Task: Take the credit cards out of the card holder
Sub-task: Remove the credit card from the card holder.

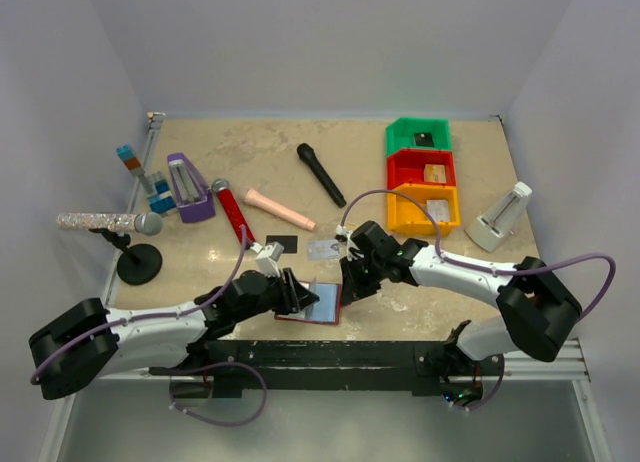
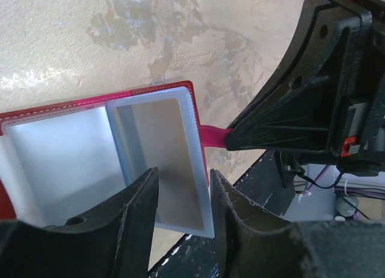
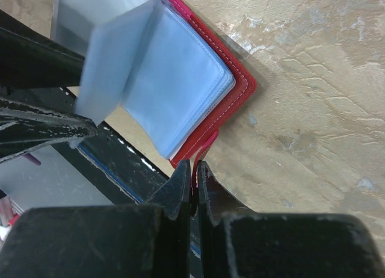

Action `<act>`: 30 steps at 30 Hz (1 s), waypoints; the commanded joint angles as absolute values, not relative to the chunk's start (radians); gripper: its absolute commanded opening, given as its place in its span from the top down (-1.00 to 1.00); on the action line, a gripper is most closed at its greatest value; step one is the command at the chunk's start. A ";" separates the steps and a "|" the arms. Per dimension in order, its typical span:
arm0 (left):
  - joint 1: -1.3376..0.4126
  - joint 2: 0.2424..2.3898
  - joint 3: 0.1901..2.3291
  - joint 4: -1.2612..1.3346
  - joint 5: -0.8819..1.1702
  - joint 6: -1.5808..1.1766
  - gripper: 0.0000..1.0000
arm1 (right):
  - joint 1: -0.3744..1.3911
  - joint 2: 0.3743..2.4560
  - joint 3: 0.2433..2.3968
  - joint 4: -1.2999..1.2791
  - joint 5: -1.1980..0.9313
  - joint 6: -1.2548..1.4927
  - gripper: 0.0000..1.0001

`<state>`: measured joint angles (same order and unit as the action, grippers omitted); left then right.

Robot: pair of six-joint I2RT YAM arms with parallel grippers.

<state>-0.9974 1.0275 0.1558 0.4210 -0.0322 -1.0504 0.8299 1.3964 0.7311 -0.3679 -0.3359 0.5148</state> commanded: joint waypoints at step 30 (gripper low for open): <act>-1.003 0.974 0.187 0.266 -0.193 -1.017 0.09 | 0.827 1.318 0.719 -0.241 -0.399 0.551 1.00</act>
